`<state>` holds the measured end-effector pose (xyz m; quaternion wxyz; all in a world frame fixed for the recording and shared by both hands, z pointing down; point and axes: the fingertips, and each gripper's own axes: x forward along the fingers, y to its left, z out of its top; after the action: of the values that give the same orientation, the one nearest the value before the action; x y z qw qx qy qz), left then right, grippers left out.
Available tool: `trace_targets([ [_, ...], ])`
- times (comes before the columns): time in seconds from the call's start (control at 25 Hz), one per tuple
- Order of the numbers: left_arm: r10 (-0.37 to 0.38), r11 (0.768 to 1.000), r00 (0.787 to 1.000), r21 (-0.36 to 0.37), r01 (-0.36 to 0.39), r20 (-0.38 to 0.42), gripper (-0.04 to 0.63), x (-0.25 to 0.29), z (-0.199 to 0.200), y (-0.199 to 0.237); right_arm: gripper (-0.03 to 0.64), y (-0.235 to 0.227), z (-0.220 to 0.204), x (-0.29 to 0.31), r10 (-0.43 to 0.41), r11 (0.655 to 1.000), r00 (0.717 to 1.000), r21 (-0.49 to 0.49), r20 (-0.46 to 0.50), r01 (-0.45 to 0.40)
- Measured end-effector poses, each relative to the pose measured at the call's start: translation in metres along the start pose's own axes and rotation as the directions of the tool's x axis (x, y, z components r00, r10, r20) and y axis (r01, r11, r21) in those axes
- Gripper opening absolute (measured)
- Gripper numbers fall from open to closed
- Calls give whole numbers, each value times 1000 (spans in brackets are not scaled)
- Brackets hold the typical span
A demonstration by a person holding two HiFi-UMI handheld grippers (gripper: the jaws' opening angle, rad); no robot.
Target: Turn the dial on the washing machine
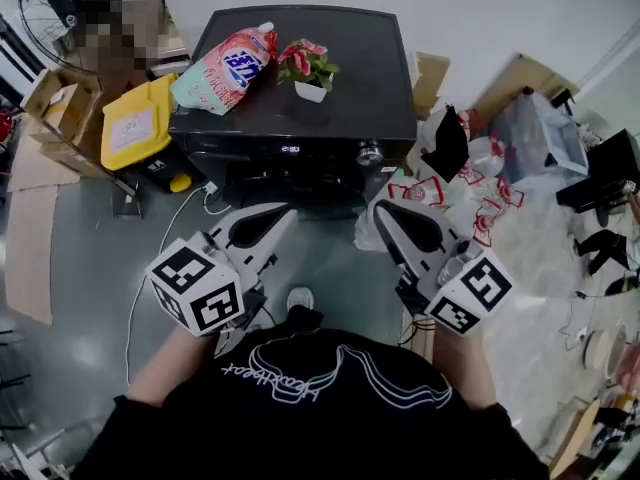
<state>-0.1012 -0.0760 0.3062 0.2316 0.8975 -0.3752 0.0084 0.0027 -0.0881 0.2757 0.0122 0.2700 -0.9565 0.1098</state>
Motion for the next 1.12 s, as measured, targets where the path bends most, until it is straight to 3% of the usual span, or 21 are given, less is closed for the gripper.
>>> trace_targets([
  [0.24,-113,991,992,75,109,52,3,-28,23,-89,3,48,26,-49,46,999,998,-5,37,-46],
  [0.44,-150,982,984,126,137,98,4,-46,35,-138,3,76,43,-86,57,997,997,-46,43,-55],
  [0.76,-166,973,981,179,146,98,3,-54,27,-180,3,90,47,-122,9,999,997,-51,80,-5],
  [1.12,-176,969,979,190,155,100,3,-53,21,-199,3,101,46,-138,-1,998,997,-66,83,7],
])
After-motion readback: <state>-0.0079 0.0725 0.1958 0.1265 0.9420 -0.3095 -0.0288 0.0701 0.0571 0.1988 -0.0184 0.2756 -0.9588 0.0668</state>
